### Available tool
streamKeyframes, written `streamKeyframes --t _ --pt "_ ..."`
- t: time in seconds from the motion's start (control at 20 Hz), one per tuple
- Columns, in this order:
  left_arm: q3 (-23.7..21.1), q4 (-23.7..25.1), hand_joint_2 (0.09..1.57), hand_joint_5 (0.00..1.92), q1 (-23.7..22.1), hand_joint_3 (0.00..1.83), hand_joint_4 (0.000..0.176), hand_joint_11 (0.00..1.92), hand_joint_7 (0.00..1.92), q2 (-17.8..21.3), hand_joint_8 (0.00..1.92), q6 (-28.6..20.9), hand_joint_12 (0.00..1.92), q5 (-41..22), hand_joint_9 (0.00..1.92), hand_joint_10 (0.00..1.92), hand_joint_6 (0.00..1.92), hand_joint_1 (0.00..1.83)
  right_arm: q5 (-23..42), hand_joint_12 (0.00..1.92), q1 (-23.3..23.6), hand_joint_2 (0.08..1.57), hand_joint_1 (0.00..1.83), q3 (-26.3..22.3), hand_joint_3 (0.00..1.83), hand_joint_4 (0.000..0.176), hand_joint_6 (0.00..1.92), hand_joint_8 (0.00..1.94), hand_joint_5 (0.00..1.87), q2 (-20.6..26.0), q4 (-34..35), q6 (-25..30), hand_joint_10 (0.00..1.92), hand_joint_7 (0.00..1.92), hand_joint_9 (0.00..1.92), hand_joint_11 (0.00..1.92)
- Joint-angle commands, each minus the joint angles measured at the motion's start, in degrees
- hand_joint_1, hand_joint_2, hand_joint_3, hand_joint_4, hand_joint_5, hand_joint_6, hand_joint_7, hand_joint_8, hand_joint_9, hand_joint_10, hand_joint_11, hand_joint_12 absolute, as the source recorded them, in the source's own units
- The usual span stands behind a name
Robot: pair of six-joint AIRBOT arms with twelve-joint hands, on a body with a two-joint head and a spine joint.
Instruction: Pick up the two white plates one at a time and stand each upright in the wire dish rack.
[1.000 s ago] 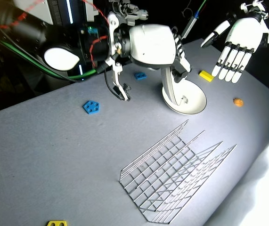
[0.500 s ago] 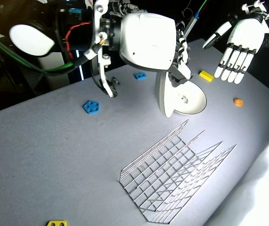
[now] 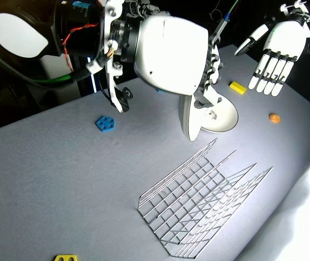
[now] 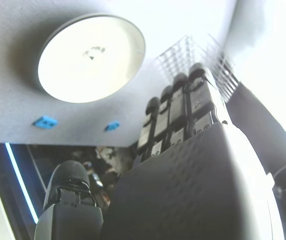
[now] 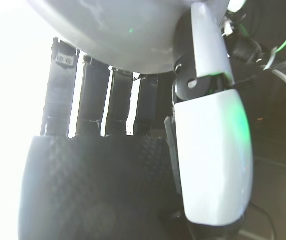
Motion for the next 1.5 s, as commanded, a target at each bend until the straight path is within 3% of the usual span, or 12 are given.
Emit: streamKeyframes --t 0.0,0.3,0.6,0.75,1.0,1.15,1.3,1.45 --pt "0.19 -4.60 1.13 0.00 -0.70 0.00 0.000 0.00 0.00 0.31 0.00 -0.16 0.00 -0.55 0.00 0.00 0.00 0.00 10.55 0.96 1.42 1.15 1.20 0.51 0.00 0.022 1.15 1.00 0.92 0.63 -1.07 5.61 0.00 0.94 1.15 0.73" --pt "0.04 -4.58 1.13 0.00 -0.83 0.00 0.000 0.00 0.00 0.24 0.00 -0.16 0.00 -0.55 0.00 0.00 0.00 0.00 11.08 0.96 2.65 1.15 1.20 3.27 0.00 0.023 1.16 1.03 0.91 1.05 -1.95 9.79 0.01 0.92 1.13 0.73" --pt "-0.22 -4.53 1.13 0.00 -0.94 0.00 0.000 0.00 0.00 0.38 0.00 -0.48 0.00 -0.84 0.00 0.00 0.00 0.00 11.54 0.95 2.87 1.15 1.20 5.74 0.00 0.021 1.13 1.02 0.93 1.34 -2.08 9.70 0.00 0.93 1.14 0.72" --pt "0.19 -4.25 1.13 0.00 -1.18 0.00 0.000 0.00 0.00 0.25 0.00 -0.48 0.00 -0.83 0.00 0.00 0.00 0.00 11.51 0.96 2.81 1.15 1.20 7.40 0.00 0.033 1.13 1.02 0.91 1.35 -2.06 9.95 0.01 0.95 1.15 0.73" --pt "0.05 -3.39 1.13 0.00 -1.81 0.00 0.000 0.00 0.00 -0.03 0.00 -0.48 0.00 -0.83 0.00 0.00 0.00 0.00 11.40 0.93 2.76 1.12 1.21 10.08 0.00 0.029 1.06 0.91 0.96 1.63 -2.01 12.22 0.01 1.00 1.17 0.78" --pt "0.22 -3.15 1.13 0.00 -2.00 0.00 0.000 0.00 0.00 -0.32 0.00 -0.46 0.00 -0.90 0.00 0.00 0.00 0.00 11.43 0.89 2.99 1.13 1.21 11.57 0.00 0.019 1.12 0.93 0.93 1.64 -2.03 12.65 0.00 0.97 1.16 0.78" --pt "0.44 -3.05 1.13 0.00 -2.75 0.00 0.000 0.00 0.00 -1.32 0.00 -0.46 0.00 -0.76 0.00 0.00 0.00 0.00 12.01 0.91 3.00 1.14 1.21 14.16 0.00 0.014 1.14 0.92 0.93 1.64 -7.85 19.18 0.01 0.98 1.16 0.77" --pt "-0.24 -2.84 1.13 0.00 -3.13 0.00 0.000 0.00 0.00 -1.33 0.00 -0.46 0.00 -0.98 0.00 0.00 0.00 0.00 11.79 0.91 3.10 1.14 1.20 16.16 0.00 0.024 1.14 0.96 0.91 1.77 -12.00 24.50 0.00 0.97 1.15 0.76"
